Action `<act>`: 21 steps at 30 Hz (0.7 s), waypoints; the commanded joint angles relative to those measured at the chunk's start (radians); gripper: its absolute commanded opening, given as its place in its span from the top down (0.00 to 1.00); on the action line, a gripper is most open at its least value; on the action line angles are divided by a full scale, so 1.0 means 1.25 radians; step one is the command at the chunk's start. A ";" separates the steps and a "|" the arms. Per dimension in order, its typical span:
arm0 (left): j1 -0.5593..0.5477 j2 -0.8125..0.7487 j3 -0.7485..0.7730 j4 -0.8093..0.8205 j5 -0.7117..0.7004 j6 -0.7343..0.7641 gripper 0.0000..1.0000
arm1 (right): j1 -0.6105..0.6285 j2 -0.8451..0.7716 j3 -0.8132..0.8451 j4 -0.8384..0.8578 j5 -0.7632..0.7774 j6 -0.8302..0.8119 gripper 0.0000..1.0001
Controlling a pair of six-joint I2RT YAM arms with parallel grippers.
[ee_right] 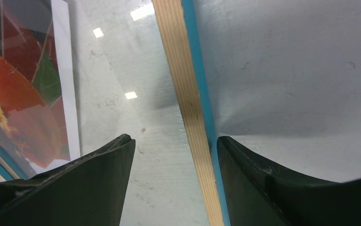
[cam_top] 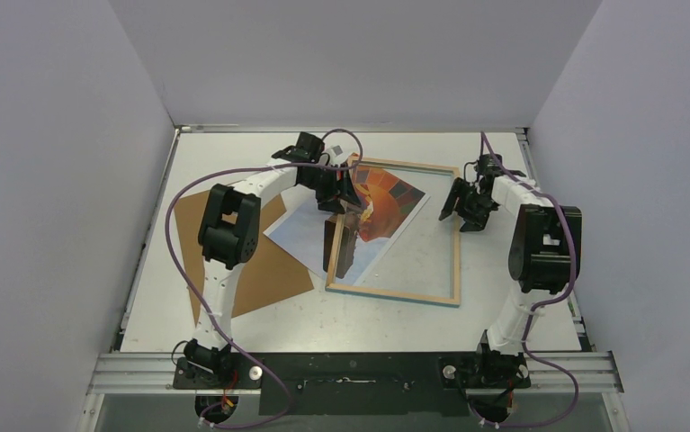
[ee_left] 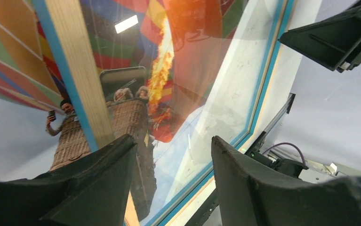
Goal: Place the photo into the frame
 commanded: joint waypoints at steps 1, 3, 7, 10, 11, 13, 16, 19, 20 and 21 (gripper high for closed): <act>0.004 -0.062 0.018 -0.051 -0.083 0.053 0.39 | -0.029 -0.038 -0.015 0.015 0.045 0.031 0.37; 0.005 -0.071 0.032 -0.085 -0.119 0.083 0.35 | -0.036 -0.051 -0.017 0.019 0.044 0.021 0.37; 0.014 -0.109 0.037 -0.103 -0.162 0.144 0.18 | -0.037 -0.095 -0.009 0.030 0.033 0.001 0.37; 0.025 -0.151 0.029 -0.099 -0.185 0.187 0.03 | -0.037 -0.130 -0.007 0.040 0.028 0.010 0.37; 0.032 -0.170 0.022 -0.098 -0.197 0.205 0.03 | -0.037 -0.143 -0.007 0.041 0.029 0.010 0.37; 0.046 -0.197 0.010 -0.098 -0.239 0.222 0.03 | -0.036 -0.165 -0.012 0.039 0.043 0.014 0.37; 0.084 -0.228 -0.008 -0.100 -0.286 0.238 0.03 | -0.035 -0.203 -0.034 0.047 0.076 0.035 0.36; 0.132 -0.246 -0.032 -0.099 -0.263 0.251 0.03 | -0.034 -0.244 -0.078 0.085 0.080 0.070 0.35; 0.147 -0.248 -0.038 -0.104 -0.258 0.258 0.05 | -0.032 -0.258 -0.092 0.097 0.077 0.085 0.35; 0.159 -0.249 -0.041 -0.112 -0.261 0.266 0.05 | -0.029 -0.269 -0.106 0.109 0.069 0.095 0.35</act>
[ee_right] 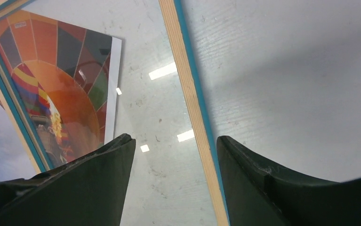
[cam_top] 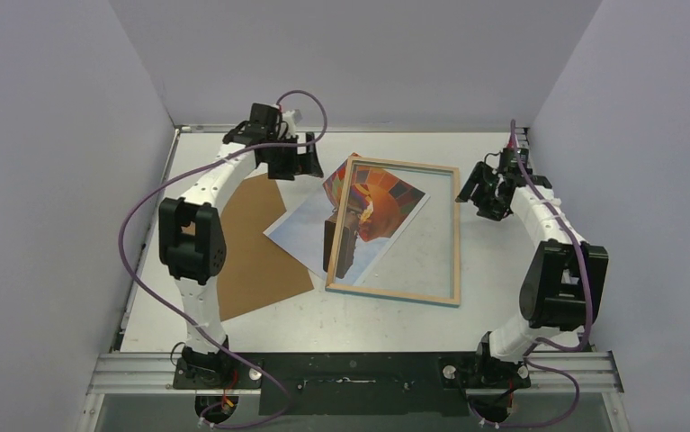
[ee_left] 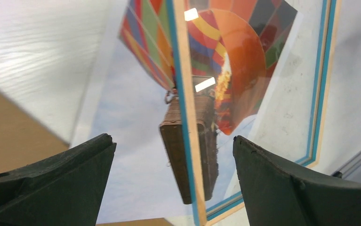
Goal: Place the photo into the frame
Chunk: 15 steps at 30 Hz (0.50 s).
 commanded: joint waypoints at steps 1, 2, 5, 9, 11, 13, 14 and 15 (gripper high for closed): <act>0.071 -0.036 -0.024 -0.028 -0.028 0.061 0.06 | 0.014 -0.074 -0.061 0.071 0.012 0.067 0.36; 0.079 -0.032 -0.021 -0.044 -0.033 0.073 0.07 | 0.022 -0.086 -0.071 0.083 0.004 0.076 0.36; 0.094 -0.012 0.000 -0.092 -0.043 0.104 0.09 | 0.061 -0.120 -0.082 0.101 0.010 0.103 0.37; 0.104 0.014 0.019 -0.130 -0.052 0.113 0.13 | 0.156 -0.155 -0.079 0.122 0.038 0.143 0.37; 0.114 0.026 0.022 -0.134 -0.049 0.100 0.16 | 0.195 -0.163 -0.074 0.131 0.055 0.163 0.37; 0.127 0.043 0.029 -0.135 -0.016 0.092 0.19 | 0.229 -0.162 -0.067 0.141 0.070 0.174 0.37; 0.134 0.052 0.035 -0.136 -0.002 0.089 0.20 | 0.245 -0.157 -0.062 0.143 0.076 0.178 0.37; 0.138 0.063 0.042 -0.141 0.007 0.086 0.21 | 0.259 -0.152 -0.057 0.143 0.081 0.178 0.37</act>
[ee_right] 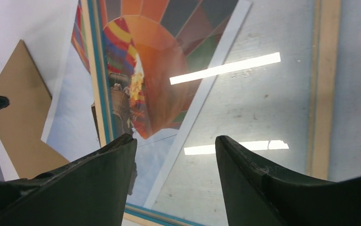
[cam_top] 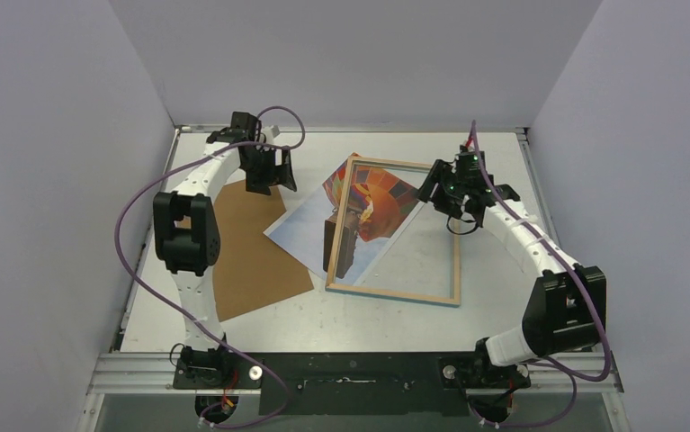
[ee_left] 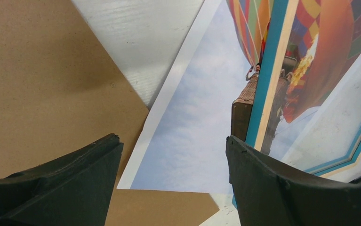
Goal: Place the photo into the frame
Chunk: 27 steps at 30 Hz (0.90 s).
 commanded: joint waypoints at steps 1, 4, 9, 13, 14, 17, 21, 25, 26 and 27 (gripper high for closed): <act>0.030 0.044 0.061 -0.031 0.057 0.002 0.22 | 0.055 -0.010 0.036 0.043 0.052 0.041 0.38; 0.034 0.087 0.085 -0.047 0.101 0.003 0.27 | 0.085 0.013 0.054 0.033 0.055 0.041 0.38; 0.034 0.114 0.093 -0.091 0.108 -0.002 0.35 | 0.127 0.045 0.085 0.019 0.065 0.027 0.38; 0.045 0.101 0.067 -0.109 0.084 -0.021 0.36 | 0.145 0.060 0.096 0.018 0.070 0.025 0.38; 0.049 0.096 0.059 -0.113 0.086 -0.022 0.36 | 0.147 0.061 0.095 0.018 0.072 0.026 0.38; 0.054 0.083 0.029 -0.129 0.081 -0.019 0.36 | 0.148 0.065 0.093 0.021 0.074 0.026 0.38; 0.058 0.074 -0.028 -0.136 0.099 -0.021 0.36 | 0.150 0.067 0.093 0.022 0.074 0.024 0.38; 0.063 0.068 -0.074 -0.128 0.134 -0.019 0.38 | 0.152 0.074 0.100 0.019 0.070 0.023 0.38; 0.064 0.064 -0.083 -0.129 0.146 -0.019 0.39 | 0.153 0.075 0.101 0.017 0.070 0.022 0.39; 0.069 0.060 -0.090 -0.128 0.162 -0.019 0.40 | 0.154 0.075 0.103 0.017 0.071 0.022 0.39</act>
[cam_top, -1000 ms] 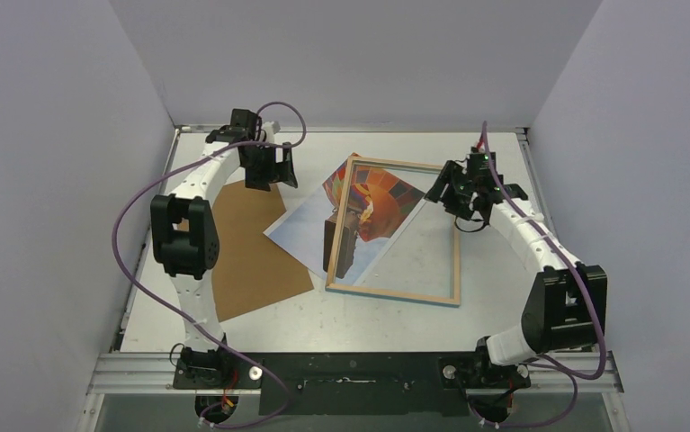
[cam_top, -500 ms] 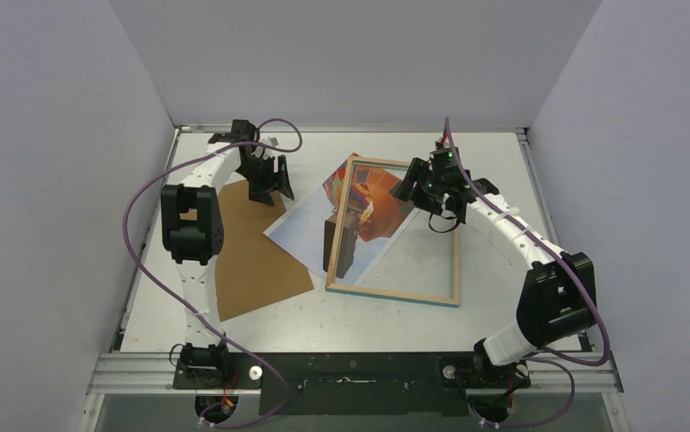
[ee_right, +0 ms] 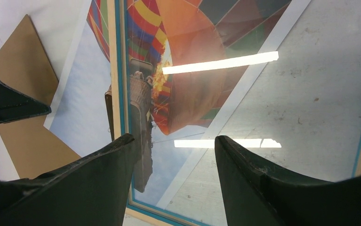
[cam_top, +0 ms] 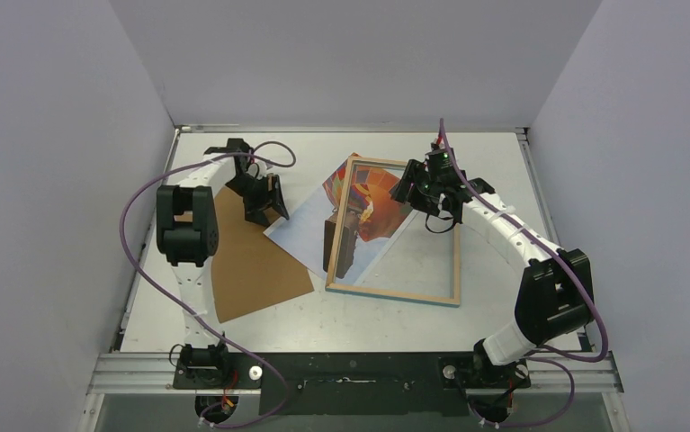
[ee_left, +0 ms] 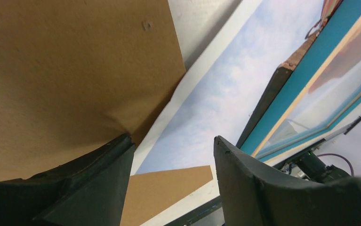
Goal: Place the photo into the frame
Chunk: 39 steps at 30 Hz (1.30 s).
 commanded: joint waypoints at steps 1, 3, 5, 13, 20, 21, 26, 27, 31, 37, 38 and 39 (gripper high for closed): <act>0.014 -0.051 -0.039 -0.014 0.076 0.004 0.41 | 0.006 0.007 0.039 0.011 0.020 -0.007 0.38; 0.022 -0.057 -0.050 -0.020 0.087 0.007 0.43 | 0.007 0.007 0.039 0.010 0.021 -0.008 0.39; 0.034 -0.063 -0.064 -0.029 0.057 0.006 0.43 | 0.009 0.005 0.037 0.010 0.024 -0.008 0.39; 0.082 -0.063 -0.123 0.024 0.258 -0.006 0.46 | 0.012 0.013 0.043 0.000 0.032 -0.019 0.39; 0.087 -0.048 -0.163 0.060 0.277 -0.017 0.49 | 0.015 0.020 0.052 -0.006 0.045 -0.031 0.39; 0.086 -0.051 -0.169 0.074 0.283 -0.021 0.50 | 0.015 0.020 0.051 -0.006 0.046 -0.033 0.39; 0.089 -0.070 -0.208 0.149 0.292 -0.047 0.53 | 0.016 0.024 0.051 -0.007 0.052 -0.036 0.39; 0.091 -0.073 -0.217 0.163 0.292 -0.051 0.54 | 0.015 0.024 0.050 -0.005 0.055 -0.036 0.39; 0.094 -0.089 -0.258 0.220 0.288 -0.069 0.58 | 0.015 0.027 0.050 -0.002 0.063 -0.040 0.39; 0.101 -0.102 -0.304 0.283 0.314 -0.095 0.59 | 0.014 0.036 0.060 -0.007 0.076 -0.054 0.39; 0.101 -0.101 -0.307 0.285 0.318 -0.095 0.58 | 0.014 0.039 0.062 -0.008 0.079 -0.055 0.39; 0.100 -0.099 -0.310 0.284 0.320 -0.094 0.57 | 0.014 0.042 0.064 -0.008 0.080 -0.057 0.39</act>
